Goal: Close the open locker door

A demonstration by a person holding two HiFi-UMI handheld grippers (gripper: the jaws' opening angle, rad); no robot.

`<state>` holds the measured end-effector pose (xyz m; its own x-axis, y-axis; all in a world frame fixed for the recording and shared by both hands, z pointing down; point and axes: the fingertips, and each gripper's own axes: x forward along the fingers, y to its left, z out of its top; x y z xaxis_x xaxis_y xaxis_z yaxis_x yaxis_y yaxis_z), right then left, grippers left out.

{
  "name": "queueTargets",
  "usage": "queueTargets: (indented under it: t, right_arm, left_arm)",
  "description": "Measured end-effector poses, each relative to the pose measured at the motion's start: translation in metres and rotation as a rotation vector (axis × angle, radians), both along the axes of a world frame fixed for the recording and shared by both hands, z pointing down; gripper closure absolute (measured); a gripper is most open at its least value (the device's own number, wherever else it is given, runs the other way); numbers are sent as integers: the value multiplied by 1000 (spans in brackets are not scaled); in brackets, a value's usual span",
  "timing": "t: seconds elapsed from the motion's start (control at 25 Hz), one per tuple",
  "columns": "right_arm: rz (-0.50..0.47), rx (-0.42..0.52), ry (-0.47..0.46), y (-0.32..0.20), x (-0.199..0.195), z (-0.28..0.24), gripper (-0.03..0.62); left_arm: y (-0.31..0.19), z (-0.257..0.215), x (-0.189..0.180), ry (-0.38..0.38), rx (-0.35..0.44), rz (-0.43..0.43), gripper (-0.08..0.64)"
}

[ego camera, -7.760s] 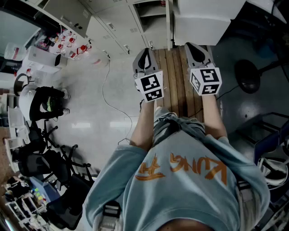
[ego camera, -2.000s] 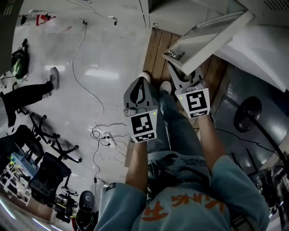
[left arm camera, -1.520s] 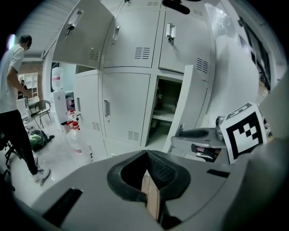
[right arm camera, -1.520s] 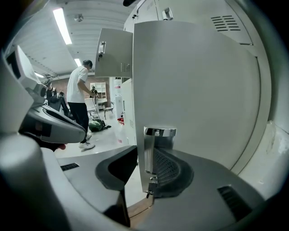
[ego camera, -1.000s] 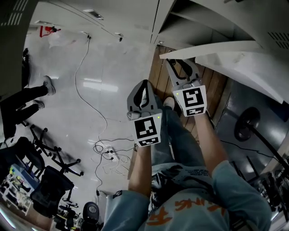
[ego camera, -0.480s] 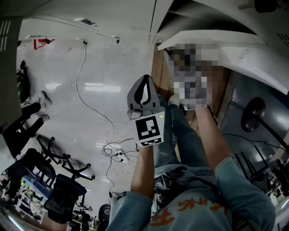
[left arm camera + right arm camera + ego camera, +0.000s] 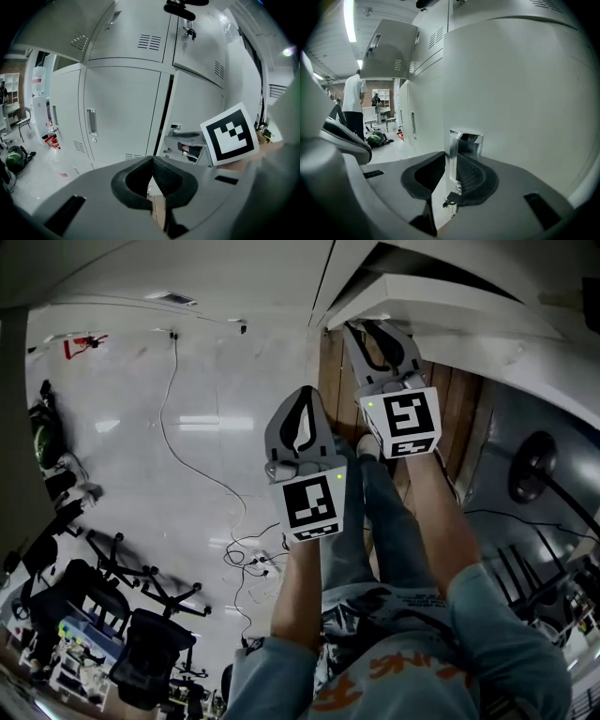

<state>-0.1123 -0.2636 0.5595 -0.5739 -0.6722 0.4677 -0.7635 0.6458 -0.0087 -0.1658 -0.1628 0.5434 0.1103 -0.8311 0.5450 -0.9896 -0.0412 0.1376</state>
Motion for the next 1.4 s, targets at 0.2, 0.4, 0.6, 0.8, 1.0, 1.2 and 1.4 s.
queueTargets:
  t: [0.2, 0.4, 0.6, 0.8, 1.0, 1.2, 1.4]
  right_arm:
    - [22, 16, 19, -15, -4, 2, 539]
    - [44, 23, 25, -26, -6, 3, 549]
    - [77, 28, 29, -35, -6, 2, 552]
    - [96, 30, 54, -46, -6, 2, 566]
    - [102, 39, 68, -48, -6, 2, 565]
    - [72, 51, 102, -44, -9, 3, 495]
    - [72, 28, 97, -40, -8, 1, 483]
  left_arm:
    - [-14, 4, -2, 6, 2, 29, 543]
    - [-26, 3, -2, 12, 9, 45, 543]
    - [-31, 0, 1, 11, 16, 62, 543]
    - [-35, -2, 6, 16, 18, 73, 543]
    - [-36, -3, 13, 25, 21, 87, 543]
    - [-33, -3, 19, 27, 19, 94, 543]
    - [-27, -1, 23, 29, 14, 88, 543]
